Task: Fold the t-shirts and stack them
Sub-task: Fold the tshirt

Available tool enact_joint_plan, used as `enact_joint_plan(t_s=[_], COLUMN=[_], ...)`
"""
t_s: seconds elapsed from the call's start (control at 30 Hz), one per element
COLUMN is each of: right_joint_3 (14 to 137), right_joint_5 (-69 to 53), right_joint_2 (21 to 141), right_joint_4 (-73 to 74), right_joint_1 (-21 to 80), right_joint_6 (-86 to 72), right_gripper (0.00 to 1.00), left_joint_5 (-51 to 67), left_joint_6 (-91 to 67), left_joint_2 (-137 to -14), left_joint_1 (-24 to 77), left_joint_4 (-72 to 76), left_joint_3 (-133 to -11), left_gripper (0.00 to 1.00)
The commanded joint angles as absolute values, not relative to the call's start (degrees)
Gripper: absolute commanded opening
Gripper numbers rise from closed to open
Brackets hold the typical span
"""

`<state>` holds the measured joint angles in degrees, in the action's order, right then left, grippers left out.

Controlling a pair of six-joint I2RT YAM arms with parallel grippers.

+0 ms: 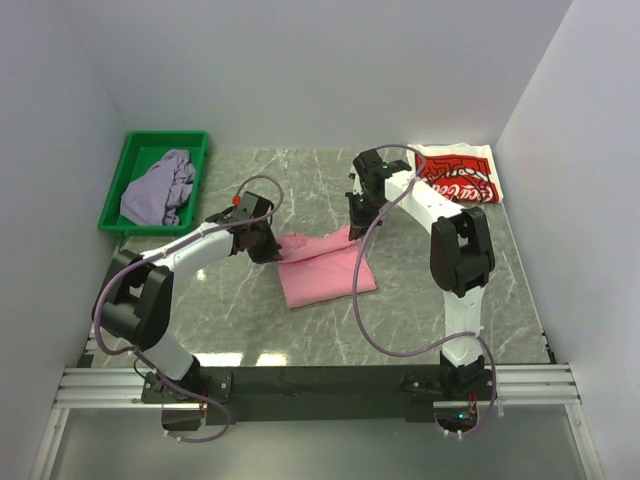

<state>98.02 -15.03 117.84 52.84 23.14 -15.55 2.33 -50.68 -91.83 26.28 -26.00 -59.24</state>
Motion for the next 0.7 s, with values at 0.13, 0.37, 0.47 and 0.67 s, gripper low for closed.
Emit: enact_joint_plan(t_s=[0.13, 0.37, 0.47, 0.67], right_joint_3=[96.86, 91.77, 85.54, 72.08], right_joint_5=[-12.04, -10.11, -11.76, -19.77], right_joint_2=[114.61, 105.75, 98.72, 90.36], right_joint_4=[48.52, 43.17, 37.20, 24.01], right_joint_1=[21.97, 21.97, 21.89, 21.80], right_joint_6=[-17.40, -20.21, -20.57, -17.32], right_gripper=[0.06, 0.38, 0.43, 0.41], left_joint_5=[-1.76, -5.18, -6.32, -7.29], left_joint_6=[-48.96, -47.81, -46.76, -44.39], left_joint_2=[-93.95, -88.34, -82.98, -74.98], left_joint_1=[25.84, 26.02, 26.36, 28.74], left_joint_4=[-23.65, -22.77, -22.32, -19.52], left_joint_3=[-58.71, -58.89, -57.66, -51.43], left_gripper=[0.17, 0.68, 0.89, 0.91])
